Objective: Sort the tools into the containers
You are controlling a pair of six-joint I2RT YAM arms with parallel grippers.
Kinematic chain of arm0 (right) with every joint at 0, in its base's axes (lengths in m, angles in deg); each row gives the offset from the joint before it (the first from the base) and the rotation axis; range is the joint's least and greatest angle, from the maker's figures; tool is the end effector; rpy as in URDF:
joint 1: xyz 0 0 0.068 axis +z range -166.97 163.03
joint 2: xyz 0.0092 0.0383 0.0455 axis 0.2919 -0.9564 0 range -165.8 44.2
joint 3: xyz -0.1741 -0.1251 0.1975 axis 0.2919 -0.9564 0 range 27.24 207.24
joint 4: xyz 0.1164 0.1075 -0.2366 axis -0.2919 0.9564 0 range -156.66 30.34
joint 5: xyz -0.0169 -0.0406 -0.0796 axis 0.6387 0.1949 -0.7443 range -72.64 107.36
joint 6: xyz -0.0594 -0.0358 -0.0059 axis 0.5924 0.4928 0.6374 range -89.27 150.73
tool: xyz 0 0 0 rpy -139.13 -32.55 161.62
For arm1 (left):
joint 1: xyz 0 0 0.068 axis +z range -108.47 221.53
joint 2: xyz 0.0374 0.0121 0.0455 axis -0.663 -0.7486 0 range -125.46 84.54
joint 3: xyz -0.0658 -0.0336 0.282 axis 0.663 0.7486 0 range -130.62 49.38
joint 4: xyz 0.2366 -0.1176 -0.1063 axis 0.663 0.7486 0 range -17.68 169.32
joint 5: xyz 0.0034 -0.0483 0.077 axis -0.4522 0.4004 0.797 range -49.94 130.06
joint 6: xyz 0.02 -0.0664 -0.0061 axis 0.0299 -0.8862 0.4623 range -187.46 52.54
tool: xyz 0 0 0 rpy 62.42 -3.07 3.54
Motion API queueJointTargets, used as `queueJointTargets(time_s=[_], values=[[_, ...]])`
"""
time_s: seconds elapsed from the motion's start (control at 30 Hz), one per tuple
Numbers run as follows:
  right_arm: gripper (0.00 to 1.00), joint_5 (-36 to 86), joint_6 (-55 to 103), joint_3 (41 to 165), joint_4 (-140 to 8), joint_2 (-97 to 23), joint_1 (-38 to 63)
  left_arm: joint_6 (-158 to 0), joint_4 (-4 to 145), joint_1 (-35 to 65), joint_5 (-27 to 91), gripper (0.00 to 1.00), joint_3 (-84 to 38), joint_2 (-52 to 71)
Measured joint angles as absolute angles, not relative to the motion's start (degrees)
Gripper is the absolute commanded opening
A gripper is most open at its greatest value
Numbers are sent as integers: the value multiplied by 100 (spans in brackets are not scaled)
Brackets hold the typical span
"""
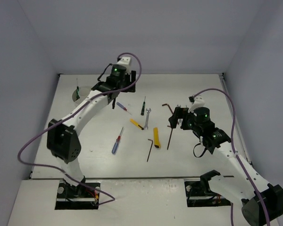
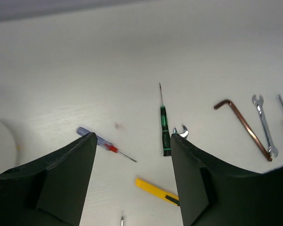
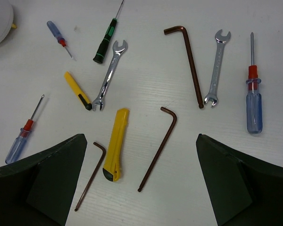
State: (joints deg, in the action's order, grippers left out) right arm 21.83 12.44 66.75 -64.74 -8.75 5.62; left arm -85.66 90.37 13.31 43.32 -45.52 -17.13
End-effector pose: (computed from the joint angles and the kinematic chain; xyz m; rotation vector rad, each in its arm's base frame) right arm 0.2304 0.1007 0.3007 -0.1263 1.8722 0.5680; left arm 0.4163 -0.2198 0.3639 0.1408 2.0285 -0.4590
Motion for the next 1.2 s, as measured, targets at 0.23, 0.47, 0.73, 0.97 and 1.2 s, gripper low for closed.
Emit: queueJointTargets(time_s=[0.23, 0.47, 0.73, 0.97, 1.2], values=[[100, 2189, 1141, 6410, -6464, -720, 562, -8890, 9281, 808, 4488, 59, -5400, -3451], [100, 2235, 1094, 6244, -6453, -693, 562, -9062, 9349, 659, 4719, 52, -6440, -4674], [100, 2236, 1096, 6243, -6455, -693, 562, -9069, 9517, 644, 5096, 42, -6879, -5264], [100, 2236, 1096, 6235, -6455, -693, 562, -9067, 9660, 644, 5243, 34, -6993, -5540], [100, 2236, 1096, 6220, -6459, -691, 562, -9054, 9712, 644, 5222, 1, -7043, -5542]])
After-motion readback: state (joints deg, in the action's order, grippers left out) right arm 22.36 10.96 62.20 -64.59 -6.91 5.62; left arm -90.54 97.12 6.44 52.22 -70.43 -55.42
